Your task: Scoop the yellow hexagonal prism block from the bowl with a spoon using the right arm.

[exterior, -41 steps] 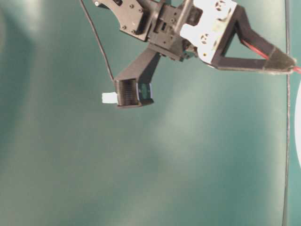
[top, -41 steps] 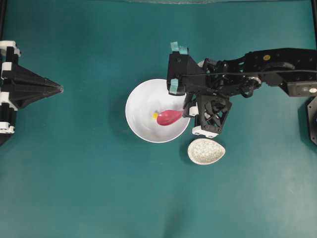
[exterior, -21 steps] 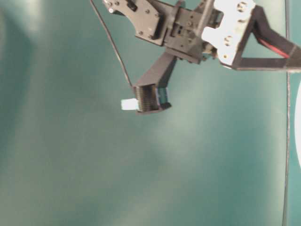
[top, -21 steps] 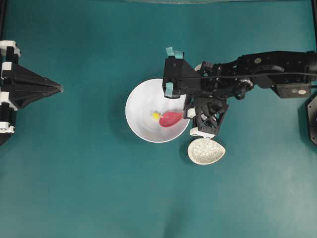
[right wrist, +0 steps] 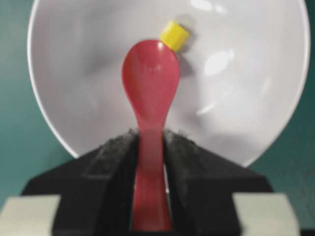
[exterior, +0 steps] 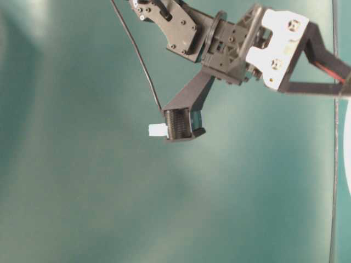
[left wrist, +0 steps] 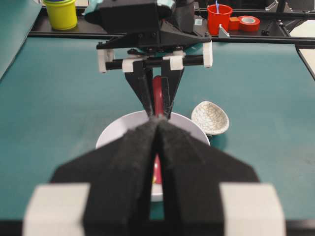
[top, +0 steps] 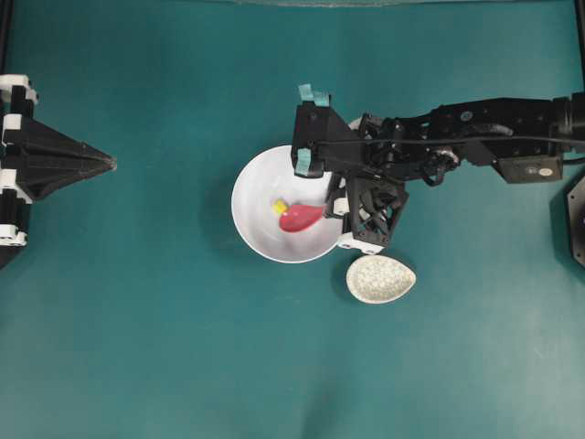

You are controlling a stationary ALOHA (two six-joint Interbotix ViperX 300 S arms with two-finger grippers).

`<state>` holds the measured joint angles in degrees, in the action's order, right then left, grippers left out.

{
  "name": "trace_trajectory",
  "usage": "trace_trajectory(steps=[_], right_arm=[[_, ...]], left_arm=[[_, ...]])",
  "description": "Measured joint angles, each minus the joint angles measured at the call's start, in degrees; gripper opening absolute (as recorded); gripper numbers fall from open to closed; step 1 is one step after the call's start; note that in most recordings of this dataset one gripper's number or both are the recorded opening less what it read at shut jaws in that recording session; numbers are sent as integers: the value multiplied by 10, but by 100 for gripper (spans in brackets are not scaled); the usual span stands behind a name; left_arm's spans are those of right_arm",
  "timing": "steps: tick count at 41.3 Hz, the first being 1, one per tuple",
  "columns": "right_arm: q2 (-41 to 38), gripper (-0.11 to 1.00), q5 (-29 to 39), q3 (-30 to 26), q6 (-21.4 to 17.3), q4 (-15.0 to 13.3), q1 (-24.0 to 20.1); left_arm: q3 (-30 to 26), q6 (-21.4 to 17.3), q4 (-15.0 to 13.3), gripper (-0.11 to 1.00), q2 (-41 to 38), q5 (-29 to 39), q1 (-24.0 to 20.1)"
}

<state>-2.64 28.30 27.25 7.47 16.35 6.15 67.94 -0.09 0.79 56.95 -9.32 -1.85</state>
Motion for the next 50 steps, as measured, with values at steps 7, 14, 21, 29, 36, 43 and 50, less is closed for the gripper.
trace_trajectory(steps=[7, 14, 21, 29, 36, 43, 50], right_arm=[[-1, 23, -27, 0, 3, -4, 0], [-1, 23, -46, -1, 3, -14, 0], [-1, 23, -65, -3, 4, -15, 0], [11, 23, -65, -15, 4, -23, 0], [42, 23, -43, -21, 3, -32, 1], [69, 23, -2, -21, 1, -33, 5], [76, 23, 40, -21, -3, -33, 9]], left_arm=[[0, 0, 0, -1, 0, 0, 0], [0, 0, 0, -1, 0, -1, 0], [0, 0, 0, -1, 0, -1, 0], [0, 0, 0, -1, 0, 0, 0], [0, 0, 0, -1, 0, 0, 0], [0, 1, 0, -1, 0, 0, 0], [0, 0, 0, -1, 0, 0, 0]])
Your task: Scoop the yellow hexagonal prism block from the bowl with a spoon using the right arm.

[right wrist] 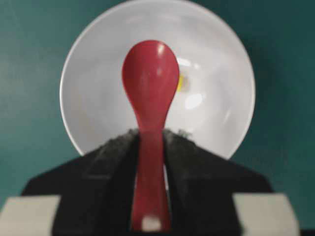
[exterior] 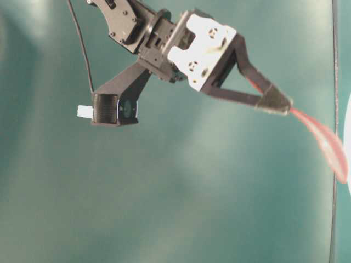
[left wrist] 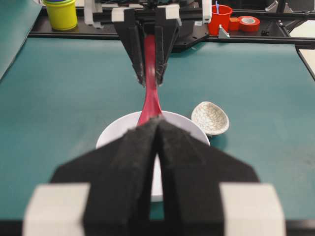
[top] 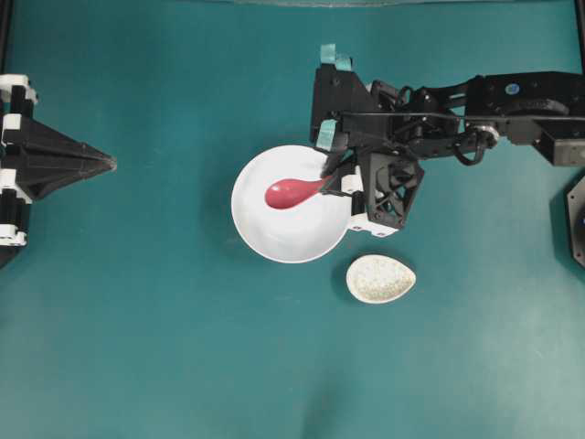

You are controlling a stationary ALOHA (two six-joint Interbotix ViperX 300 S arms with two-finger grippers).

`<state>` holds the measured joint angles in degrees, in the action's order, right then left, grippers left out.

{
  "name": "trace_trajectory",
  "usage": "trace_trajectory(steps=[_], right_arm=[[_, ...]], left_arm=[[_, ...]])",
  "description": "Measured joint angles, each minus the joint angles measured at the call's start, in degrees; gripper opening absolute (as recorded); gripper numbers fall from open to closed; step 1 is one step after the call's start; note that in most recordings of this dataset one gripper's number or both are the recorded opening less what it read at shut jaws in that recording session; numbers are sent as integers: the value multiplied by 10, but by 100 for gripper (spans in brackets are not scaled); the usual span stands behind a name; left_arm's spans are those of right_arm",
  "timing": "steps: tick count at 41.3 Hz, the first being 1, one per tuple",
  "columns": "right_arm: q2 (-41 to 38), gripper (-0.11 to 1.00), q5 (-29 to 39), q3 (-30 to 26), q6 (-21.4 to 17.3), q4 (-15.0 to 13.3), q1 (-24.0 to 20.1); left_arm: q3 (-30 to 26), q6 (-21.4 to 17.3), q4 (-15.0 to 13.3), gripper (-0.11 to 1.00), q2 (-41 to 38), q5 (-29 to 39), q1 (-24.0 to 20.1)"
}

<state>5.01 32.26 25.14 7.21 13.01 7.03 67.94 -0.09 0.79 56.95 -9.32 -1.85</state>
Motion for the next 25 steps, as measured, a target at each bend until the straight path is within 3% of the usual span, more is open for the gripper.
trace_trajectory(steps=[11, 25], right_arm=[[0, 23, 48, 0, -40, -1, 10], [-16, 23, 62, 11, -71, -1, 10]], left_arm=[[0, 0, 0, -1, 0, -1, 0], [0, 0, 0, -1, 0, 0, 0]])
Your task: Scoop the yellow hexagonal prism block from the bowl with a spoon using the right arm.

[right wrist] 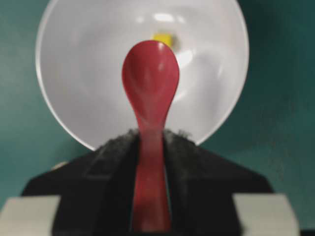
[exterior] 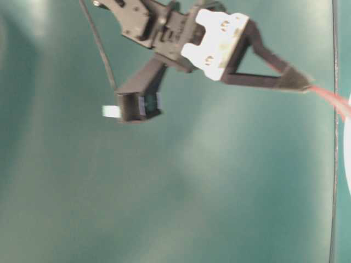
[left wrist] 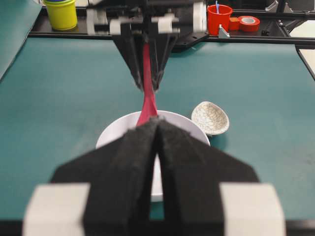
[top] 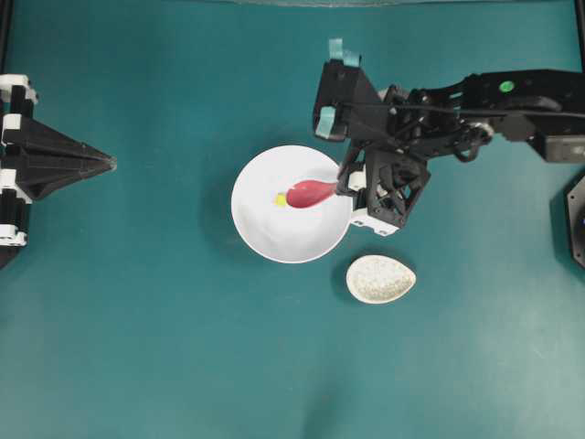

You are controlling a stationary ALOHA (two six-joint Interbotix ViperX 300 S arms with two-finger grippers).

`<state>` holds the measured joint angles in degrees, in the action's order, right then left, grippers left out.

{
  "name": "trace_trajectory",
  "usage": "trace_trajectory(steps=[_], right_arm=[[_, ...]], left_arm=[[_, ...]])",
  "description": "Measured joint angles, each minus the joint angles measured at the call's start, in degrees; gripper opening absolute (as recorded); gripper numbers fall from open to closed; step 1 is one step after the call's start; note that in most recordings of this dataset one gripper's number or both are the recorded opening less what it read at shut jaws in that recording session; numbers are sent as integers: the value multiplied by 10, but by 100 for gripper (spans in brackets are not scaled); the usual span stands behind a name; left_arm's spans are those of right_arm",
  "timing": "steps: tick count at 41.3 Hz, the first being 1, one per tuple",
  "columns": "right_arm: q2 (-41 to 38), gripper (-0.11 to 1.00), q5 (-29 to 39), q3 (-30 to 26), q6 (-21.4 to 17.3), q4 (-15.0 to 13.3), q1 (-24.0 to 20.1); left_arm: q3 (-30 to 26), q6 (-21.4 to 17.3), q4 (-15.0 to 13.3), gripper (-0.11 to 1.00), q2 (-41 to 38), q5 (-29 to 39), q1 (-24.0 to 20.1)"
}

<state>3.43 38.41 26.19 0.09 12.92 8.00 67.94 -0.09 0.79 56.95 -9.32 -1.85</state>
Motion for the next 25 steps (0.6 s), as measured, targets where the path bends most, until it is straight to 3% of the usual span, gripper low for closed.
trace_trajectory(steps=[25], right_arm=[[-61, 23, -46, 2, 0, 1, -3]], left_arm=[[1, 0, 0, -1, 0, 0, 0]])
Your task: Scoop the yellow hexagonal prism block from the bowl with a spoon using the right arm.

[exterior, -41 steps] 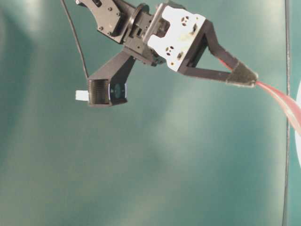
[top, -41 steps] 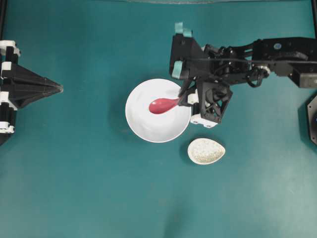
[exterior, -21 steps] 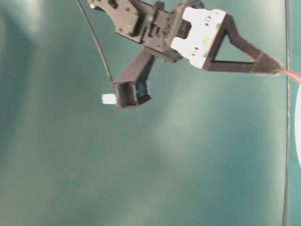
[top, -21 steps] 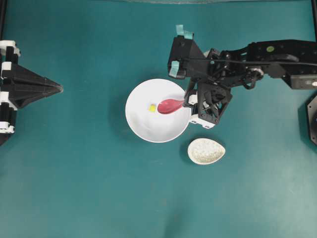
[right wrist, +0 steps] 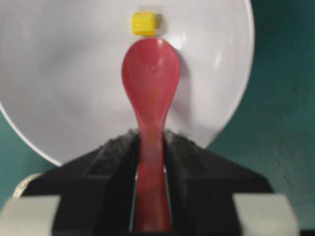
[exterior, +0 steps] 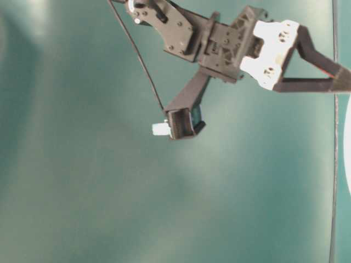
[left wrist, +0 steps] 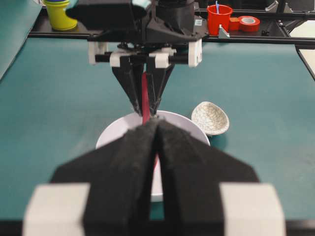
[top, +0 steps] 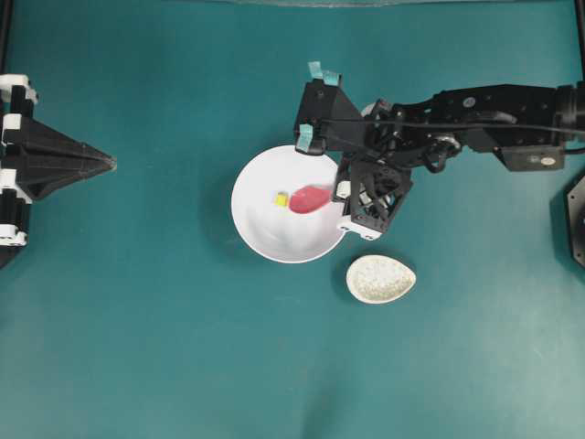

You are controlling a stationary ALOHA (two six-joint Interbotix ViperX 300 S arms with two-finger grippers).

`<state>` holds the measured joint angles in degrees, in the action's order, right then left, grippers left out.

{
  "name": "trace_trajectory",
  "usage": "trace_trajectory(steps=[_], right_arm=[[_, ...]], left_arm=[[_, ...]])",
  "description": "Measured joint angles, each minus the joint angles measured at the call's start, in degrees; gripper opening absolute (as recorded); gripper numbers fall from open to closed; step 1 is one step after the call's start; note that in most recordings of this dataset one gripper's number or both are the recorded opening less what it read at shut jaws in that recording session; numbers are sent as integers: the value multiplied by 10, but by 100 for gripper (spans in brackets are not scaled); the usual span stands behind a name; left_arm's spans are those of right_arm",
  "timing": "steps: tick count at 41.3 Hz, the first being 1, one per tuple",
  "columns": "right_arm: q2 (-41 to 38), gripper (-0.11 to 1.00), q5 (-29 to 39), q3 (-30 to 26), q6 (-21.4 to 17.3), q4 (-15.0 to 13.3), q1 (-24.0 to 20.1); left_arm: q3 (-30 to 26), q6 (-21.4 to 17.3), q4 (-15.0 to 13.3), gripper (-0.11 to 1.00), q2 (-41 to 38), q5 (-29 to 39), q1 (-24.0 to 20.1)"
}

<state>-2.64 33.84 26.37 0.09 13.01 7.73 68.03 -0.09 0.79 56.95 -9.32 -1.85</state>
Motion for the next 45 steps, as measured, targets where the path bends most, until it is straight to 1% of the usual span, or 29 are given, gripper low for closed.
trace_trajectory(steps=[9, 18, 27, 45], right_arm=[[-14, 23, -32, 0, 5, 0, -3], [-15, 23, -81, 0, 7, 0, -3], [-15, 23, -116, 0, 7, 0, -4], [-15, 23, -128, 0, 10, 0, -4]], left_arm=[[-1, 0, 0, -1, 0, 0, 0], [-1, 0, 0, -1, 1, 0, 0], [-1, 0, 0, -1, 1, 0, 0], [-1, 0, 0, -1, 1, 0, 0]])
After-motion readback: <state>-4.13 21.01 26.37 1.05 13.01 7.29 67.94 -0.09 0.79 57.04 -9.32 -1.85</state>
